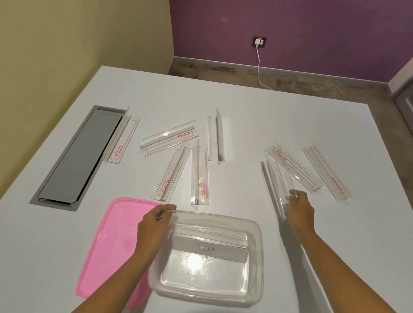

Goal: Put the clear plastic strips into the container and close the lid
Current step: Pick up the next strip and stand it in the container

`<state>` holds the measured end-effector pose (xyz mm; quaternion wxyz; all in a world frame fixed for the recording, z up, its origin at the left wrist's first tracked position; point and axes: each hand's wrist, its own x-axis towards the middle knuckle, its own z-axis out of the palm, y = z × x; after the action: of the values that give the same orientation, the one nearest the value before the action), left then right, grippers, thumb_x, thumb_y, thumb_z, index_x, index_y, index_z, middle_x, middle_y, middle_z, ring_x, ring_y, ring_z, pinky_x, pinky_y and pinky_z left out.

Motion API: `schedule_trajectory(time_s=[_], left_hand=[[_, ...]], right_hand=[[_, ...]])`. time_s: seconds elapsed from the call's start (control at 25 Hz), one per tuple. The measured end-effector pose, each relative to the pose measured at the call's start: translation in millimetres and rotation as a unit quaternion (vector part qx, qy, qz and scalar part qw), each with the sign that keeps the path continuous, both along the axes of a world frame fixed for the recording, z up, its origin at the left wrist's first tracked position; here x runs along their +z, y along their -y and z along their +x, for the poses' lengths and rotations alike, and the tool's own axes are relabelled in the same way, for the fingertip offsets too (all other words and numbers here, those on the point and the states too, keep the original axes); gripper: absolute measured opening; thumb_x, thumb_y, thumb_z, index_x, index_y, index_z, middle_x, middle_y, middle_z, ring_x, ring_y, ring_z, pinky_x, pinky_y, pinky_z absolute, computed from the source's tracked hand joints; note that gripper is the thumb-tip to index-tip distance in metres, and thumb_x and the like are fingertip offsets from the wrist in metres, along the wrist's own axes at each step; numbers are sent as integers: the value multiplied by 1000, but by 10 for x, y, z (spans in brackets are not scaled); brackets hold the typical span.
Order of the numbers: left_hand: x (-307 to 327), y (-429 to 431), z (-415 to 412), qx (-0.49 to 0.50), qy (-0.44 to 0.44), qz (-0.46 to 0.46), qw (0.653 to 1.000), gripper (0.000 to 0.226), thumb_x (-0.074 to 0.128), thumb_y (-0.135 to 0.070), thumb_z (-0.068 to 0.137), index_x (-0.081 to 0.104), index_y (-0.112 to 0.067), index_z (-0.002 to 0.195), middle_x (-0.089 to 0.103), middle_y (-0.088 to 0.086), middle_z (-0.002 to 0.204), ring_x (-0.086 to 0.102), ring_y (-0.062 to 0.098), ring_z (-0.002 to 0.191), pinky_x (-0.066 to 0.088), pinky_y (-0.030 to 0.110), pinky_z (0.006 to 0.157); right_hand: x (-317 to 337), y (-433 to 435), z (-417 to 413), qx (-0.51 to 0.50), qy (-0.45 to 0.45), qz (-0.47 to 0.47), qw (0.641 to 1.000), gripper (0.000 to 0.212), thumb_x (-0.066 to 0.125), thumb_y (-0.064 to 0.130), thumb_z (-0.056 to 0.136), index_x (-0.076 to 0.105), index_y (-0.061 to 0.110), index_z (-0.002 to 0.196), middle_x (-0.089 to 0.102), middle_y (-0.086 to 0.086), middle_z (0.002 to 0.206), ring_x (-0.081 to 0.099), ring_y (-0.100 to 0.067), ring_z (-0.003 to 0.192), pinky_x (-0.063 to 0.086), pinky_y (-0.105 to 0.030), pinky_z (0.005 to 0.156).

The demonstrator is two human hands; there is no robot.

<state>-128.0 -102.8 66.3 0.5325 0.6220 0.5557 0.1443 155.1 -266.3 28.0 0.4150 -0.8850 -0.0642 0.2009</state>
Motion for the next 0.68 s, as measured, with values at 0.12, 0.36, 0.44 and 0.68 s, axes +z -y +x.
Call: schedule_trajectory(time_s=[0.12,0.36,0.44,0.68], left_hand=[[50,-6,23,-4,7,11,1000,26,48,-12,92,67,-21,106,64,-14,89,51,-5,68,38,12,60],[15,52,-108,48,25,45,998,24,51,-14,93,68,-21,108,68,-5,108,60,12,97,43,21,85],[-17,69,-169,61,26,34,997,23,53,-17,92,68,-23,109,68,-7,104,62,16,99,46,26,87],[-29,85,-329,33,20,4,999,26,55,-25,92,67,-22,115,68,-4,112,58,14,99,42,31,95]], right_hand=[[196,-17,-184,2,-89,64,994,52,44,53,91,41,16,128,49,-1,113,48,-20,100,40,-34,84],[454,77,-539,99,-164,182,964,76,53,68,78,40,20,135,46,8,138,45,-14,124,40,-40,100],[556,146,-677,168,-149,195,955,61,54,56,85,45,20,133,48,13,134,46,-10,124,41,-31,98],[632,261,-973,354,3,59,933,50,82,43,64,67,24,107,68,7,102,63,-4,95,49,-15,84]])
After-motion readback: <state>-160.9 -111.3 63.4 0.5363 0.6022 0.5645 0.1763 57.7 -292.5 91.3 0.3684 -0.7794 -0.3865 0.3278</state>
